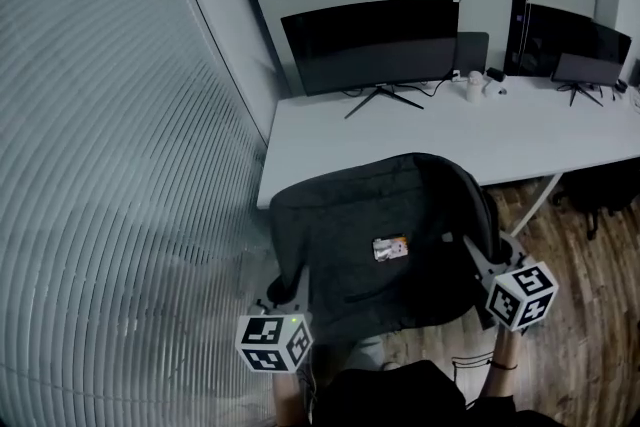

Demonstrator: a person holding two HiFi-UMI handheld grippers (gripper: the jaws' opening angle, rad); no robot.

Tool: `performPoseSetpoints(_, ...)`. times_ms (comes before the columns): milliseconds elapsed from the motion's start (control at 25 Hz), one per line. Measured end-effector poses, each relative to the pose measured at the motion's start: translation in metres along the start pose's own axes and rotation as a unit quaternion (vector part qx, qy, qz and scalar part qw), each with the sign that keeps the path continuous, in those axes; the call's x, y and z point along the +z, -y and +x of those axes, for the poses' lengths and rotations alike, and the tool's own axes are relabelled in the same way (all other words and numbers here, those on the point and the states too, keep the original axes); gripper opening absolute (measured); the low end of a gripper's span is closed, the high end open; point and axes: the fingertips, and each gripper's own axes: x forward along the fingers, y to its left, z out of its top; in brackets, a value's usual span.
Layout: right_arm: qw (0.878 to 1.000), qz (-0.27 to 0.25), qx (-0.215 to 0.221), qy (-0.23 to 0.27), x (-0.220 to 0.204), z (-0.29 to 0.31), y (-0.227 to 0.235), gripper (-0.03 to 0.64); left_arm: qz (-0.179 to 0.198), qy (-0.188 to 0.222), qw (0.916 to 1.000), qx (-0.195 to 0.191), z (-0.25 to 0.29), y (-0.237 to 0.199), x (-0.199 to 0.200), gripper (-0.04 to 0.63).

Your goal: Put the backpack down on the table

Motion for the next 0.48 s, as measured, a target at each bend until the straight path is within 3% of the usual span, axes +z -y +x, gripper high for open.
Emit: performPoseSetpoints(480,1.000,0.000,-0.017,-0.001,0.026,0.093,0.017,0.114,-0.001,-0.001,0.9998,-0.018,0.085,-0.057,0.029,0.052)
